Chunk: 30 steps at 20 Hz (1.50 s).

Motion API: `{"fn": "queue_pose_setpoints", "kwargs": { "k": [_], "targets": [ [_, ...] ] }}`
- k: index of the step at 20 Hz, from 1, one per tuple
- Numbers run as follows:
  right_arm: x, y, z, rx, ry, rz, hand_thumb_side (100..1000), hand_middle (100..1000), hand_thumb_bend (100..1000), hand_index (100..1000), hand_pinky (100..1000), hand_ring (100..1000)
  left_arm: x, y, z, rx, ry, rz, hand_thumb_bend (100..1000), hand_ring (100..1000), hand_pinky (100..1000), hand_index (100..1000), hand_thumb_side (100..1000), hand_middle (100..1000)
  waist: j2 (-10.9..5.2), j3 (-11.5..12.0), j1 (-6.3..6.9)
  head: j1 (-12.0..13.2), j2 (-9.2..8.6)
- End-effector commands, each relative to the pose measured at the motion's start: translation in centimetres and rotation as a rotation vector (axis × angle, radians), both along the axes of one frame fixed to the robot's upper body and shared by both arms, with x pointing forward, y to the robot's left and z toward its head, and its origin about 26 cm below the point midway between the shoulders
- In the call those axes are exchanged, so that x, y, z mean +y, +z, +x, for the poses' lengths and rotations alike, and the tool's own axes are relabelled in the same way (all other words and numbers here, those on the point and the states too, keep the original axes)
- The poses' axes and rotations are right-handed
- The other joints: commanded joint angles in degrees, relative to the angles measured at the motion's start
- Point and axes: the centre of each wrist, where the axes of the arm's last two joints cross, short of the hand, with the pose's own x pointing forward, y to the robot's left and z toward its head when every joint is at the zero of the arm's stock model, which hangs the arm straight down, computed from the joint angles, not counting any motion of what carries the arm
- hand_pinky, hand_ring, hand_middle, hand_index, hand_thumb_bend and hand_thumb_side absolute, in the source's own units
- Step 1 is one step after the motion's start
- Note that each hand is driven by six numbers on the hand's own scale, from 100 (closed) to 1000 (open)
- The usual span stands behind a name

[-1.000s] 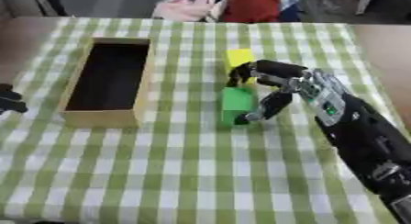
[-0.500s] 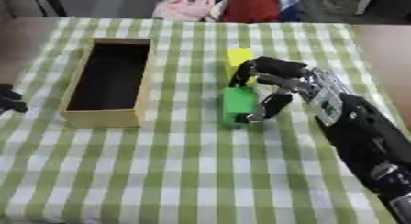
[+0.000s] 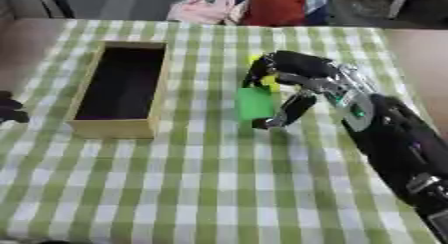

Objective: Pick up objects on the table and place them in the box.

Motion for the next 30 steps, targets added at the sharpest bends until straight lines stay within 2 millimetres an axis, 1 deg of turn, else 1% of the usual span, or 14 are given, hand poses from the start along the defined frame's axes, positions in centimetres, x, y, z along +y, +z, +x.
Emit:
{"fn": "queue_pose_setpoints", "kwargs": {
  "k": [1,5,8,9,10,15,16,17,21,26,28,29,30],
  "targets": [
    [0.2,4.0,-0.4,-0.055,0.026,0.037,100,321,319,459,593,666,-0.2,0.6,0.0,-0.017,-0.037,0.031,100,583,761,732,862,594,-1.02,0.75,-0.17,-0.89,0.03],
    [0.4,6.4,-0.5,-0.066,0.031,0.079,100,323,328,460,593,659,-1.1,0.8,0.3,-0.024,-0.099,0.046,100,575,759,730,859,587,-0.89,3.08,-0.81,-2.47,-0.71],
    [0.3,7.5,-0.4,-0.075,0.022,0.092,100,326,332,463,595,658,-1.8,1.4,0.6,-0.051,-0.147,0.042,100,566,754,721,848,579,-0.6,5.39,-1.43,-3.98,-1.38],
    [0.2,7.7,-0.3,-0.079,0.014,0.095,100,328,259,464,596,658,-2.0,1.8,0.8,-0.065,-0.162,0.039,100,563,752,721,845,578,-0.42,6.31,-1.63,-4.65,-1.63],
    [0.1,7.9,-0.1,-0.082,0.006,0.097,100,328,333,465,596,658,-2.2,2.1,0.9,-0.08,-0.176,0.034,100,561,750,720,840,576,-0.25,7.15,-1.8,-5.3,-1.84],
    [-0.1,8.3,0.6,-0.097,-0.032,0.102,100,334,328,471,599,661,-3.6,4.8,1.3,-0.188,-0.261,-0.031,100,554,733,720,793,572,0.67,11.84,-2.92,-9.43,-3.15],
    [-0.1,8.3,0.7,-0.102,-0.035,0.1,100,336,323,473,600,664,-3.8,5.3,1.3,-0.206,-0.276,-0.048,100,553,730,720,914,571,0.87,12.68,-3.13,-10.18,-3.45],
    [0.1,8.3,0.9,-0.105,-0.036,0.097,100,338,322,474,601,665,-4.0,5.7,1.4,-0.222,-0.289,-0.065,100,552,729,720,781,571,1.07,13.55,-3.34,-11.01,-3.74],
    [0.8,7.8,1.5,-0.113,-0.04,0.081,100,352,309,488,606,681,-4.6,7.3,1.3,-0.265,-0.333,-0.113,100,552,726,721,767,571,1.95,16.67,-4.0,-14.14,-4.69],
    [1.5,6.1,2.7,-0.103,-0.071,0.046,100,382,302,520,613,705,-5.5,9.0,1.2,-0.312,-0.384,-0.177,100,555,723,723,739,573,2.59,19.98,-4.21,-18.12,-5.13],
    [1.8,5.4,3.0,-0.106,-0.083,0.032,100,415,313,557,620,719,-5.7,9.4,1.1,-0.326,-0.397,-0.201,100,556,722,723,730,574,2.7,20.86,-4.1,-19.27,-5.18],
    [2.1,5.1,3.1,-0.112,-0.082,0.021,100,447,332,591,627,728,-5.7,9.6,1.1,-0.33,-0.402,-0.209,100,557,723,724,728,574,2.71,21.15,-4.03,-19.7,-5.2],
    [2.3,4.9,3.2,-0.122,-0.078,0.011,103,455,338,601,629,730,-5.8,9.7,1.0,-0.332,-0.405,-0.215,100,557,722,724,727,575,2.7,21.32,-3.96,-20.0,-5.2]
  ]
}}
